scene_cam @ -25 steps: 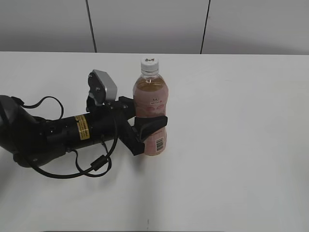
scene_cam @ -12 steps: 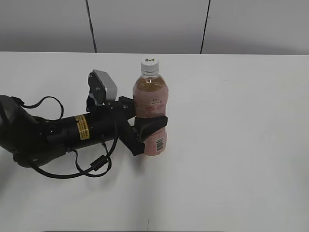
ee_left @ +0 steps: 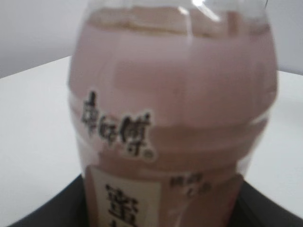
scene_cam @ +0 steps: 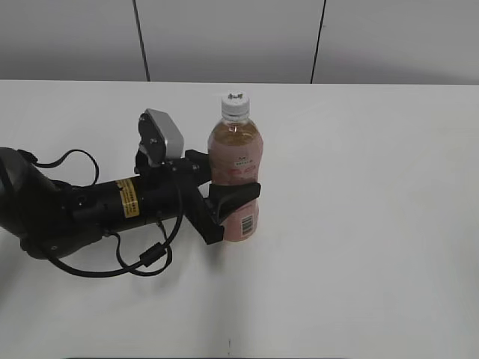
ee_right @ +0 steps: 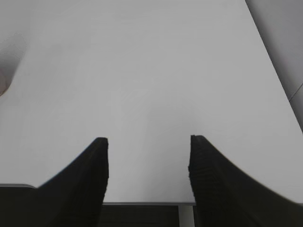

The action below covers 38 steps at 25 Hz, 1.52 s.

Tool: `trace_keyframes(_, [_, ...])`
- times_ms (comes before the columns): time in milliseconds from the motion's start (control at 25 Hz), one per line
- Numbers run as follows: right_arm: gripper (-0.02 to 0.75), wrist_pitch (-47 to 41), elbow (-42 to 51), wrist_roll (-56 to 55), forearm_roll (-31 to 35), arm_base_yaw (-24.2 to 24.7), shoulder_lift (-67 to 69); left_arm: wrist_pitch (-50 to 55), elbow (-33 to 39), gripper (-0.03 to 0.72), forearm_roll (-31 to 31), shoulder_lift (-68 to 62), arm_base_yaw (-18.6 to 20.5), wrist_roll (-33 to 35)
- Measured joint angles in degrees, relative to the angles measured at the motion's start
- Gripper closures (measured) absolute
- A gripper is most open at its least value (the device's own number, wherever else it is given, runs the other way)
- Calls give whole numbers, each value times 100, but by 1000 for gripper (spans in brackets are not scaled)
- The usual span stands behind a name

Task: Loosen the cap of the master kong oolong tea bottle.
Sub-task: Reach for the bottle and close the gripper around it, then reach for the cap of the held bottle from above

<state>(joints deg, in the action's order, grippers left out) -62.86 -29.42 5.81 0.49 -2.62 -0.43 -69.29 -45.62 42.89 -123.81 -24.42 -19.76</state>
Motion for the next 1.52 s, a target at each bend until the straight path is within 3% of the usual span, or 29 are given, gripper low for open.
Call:
trace_keyframes(360, [321, 49, -29, -68, 337, 0, 80, 15, 0, 302, 62, 5, 0, 528])
trace_keyframes(640, [321, 321, -404, 219, 1231, 0, 1632, 531, 0, 302, 168, 332, -9, 679])
trace_keyframes(880, [321, 417, -1065, 1179, 2502, 0, 3291, 713, 10, 302, 246, 627, -9, 690])
trace_keyframes(1240, [325, -143, -2363, 1425, 4148, -10, 6030, 1590, 10, 302, 600, 853, -9, 701])
trace_keyframes(1360, [344, -174, -2748, 1205, 4266, -189, 6548, 1620, 10, 302, 594, 857, -9, 701])
trace_keyframes(1520, [352, -99, -3148, 759, 4285, -790, 7082, 1620, 10, 302, 599, 857, -9, 742])
